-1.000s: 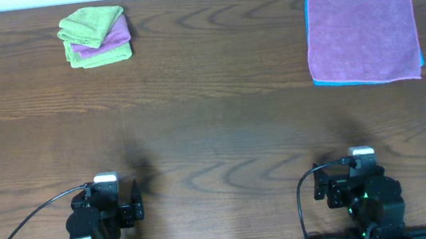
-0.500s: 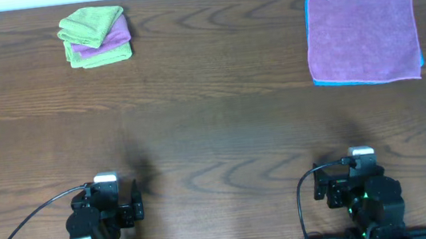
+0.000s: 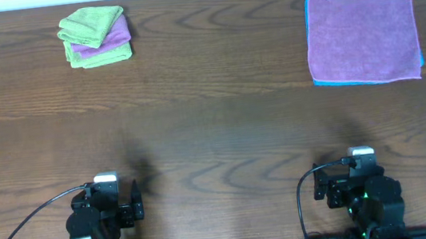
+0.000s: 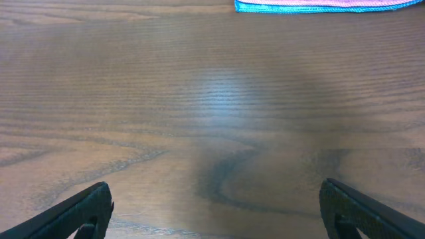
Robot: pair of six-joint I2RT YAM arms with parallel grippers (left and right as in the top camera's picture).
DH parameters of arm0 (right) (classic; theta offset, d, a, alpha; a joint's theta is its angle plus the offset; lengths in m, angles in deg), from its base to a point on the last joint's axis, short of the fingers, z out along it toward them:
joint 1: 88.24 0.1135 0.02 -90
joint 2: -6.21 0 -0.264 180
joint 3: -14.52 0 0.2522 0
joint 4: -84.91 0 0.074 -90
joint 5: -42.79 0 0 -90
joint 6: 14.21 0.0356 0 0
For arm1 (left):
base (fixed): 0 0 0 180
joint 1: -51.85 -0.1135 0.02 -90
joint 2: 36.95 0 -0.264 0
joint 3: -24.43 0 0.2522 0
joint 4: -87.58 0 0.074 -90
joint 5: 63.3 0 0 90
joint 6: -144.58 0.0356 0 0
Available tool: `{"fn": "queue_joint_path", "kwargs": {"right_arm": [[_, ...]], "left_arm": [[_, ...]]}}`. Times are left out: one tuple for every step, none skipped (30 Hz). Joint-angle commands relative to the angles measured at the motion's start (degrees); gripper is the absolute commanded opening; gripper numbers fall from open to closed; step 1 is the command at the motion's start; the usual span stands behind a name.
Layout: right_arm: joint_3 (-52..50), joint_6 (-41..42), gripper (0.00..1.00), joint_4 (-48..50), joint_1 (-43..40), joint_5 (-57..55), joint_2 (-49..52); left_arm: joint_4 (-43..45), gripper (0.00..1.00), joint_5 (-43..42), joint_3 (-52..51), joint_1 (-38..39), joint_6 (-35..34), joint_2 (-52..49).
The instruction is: Fold the cloth
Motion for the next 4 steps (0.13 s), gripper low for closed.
{"fn": "queue_joint_path", "kwargs": {"right_arm": [[-0.70,-0.96,0.99,0.00,0.59,0.04,-0.61],[-0.70,-0.94,0.99,0.00,0.59,0.04,-0.61],[-0.70,-0.94,0.99,0.00,0.59,0.04,-0.61],[-0.70,-0.94,0.99,0.00,0.59,0.04,-0.61]], "left_arm": [[-0.33,0.95,-0.68,-0.37,0.35,0.55,0.59],[-0.33,0.95,-0.68,-0.37,0.35,0.55,0.59],[-0.33,0.95,-0.68,-0.37,0.35,0.55,0.59],[-0.33,0.95,-0.68,-0.37,0.35,0.55,0.59]]}}
